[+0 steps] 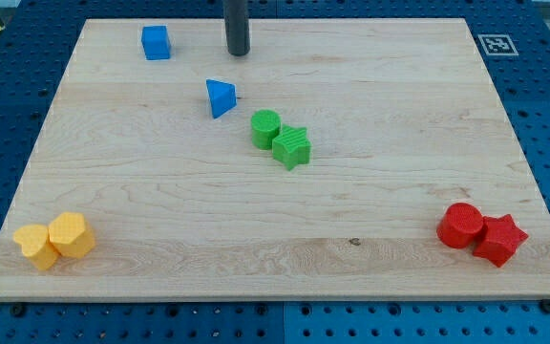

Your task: Move the blue cube towards the top left

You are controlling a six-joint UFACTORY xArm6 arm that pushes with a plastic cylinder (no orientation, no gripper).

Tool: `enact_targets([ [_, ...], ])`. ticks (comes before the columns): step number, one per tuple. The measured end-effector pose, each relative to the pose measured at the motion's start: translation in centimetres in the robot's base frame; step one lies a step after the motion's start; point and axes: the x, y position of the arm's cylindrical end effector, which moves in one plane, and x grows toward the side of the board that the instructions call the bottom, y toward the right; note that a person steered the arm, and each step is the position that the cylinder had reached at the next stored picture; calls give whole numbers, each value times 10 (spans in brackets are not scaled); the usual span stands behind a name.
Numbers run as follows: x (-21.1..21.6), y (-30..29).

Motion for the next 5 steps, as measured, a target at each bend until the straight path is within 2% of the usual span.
enact_targets([
  [5,-6,-105],
])
